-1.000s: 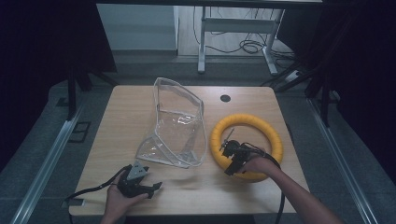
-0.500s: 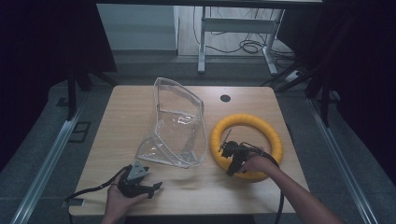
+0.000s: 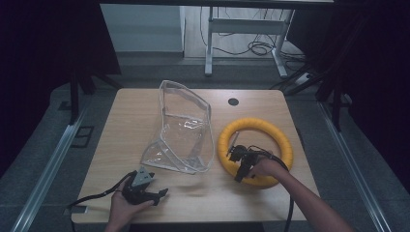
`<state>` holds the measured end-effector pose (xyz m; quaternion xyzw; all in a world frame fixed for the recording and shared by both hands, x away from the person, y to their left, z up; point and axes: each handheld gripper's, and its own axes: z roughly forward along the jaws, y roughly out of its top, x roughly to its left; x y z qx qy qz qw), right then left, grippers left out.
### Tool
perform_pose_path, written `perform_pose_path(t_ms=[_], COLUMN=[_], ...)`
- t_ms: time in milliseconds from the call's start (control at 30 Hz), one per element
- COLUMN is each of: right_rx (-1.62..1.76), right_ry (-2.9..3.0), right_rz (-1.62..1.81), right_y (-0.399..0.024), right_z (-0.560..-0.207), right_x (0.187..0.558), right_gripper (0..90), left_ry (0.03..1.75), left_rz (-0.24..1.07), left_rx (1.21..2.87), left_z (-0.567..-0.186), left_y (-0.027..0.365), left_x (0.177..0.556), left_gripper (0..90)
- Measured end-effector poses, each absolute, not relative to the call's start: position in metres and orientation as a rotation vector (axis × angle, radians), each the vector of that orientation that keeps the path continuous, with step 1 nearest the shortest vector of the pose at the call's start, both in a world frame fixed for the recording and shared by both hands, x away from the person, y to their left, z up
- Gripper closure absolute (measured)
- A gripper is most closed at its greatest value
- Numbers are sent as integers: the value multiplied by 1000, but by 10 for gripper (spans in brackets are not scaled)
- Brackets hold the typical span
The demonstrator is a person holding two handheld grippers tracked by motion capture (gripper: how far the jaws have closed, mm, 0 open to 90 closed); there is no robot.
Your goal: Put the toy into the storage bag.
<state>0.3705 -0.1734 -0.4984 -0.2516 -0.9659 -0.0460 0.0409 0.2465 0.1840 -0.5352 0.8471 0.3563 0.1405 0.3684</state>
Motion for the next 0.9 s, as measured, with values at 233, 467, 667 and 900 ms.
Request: perform_pose_path(t_ms=[233, 467, 667, 900], right_rx=[-770, -816, -844, -872], right_ry=[-2949, -2894, -2879, -2877], right_rz=[-147, -329, -405, -491], right_y=[-174, -190, -196, -200], right_z=[-495, -468, -455, -443], right_x=[372, 375, 376, 376], right_gripper=[507, 509, 511, 512], left_ry=[915, 916, 916, 916], left_rz=[365, 365, 364, 368], left_rx=[2174, 2171, 2173, 2171], left_z=[-535, -535, -534, -534], left_y=[185, 184, 185, 185], left_x=[246, 246, 246, 246], left_gripper=[209, 210, 210, 210])
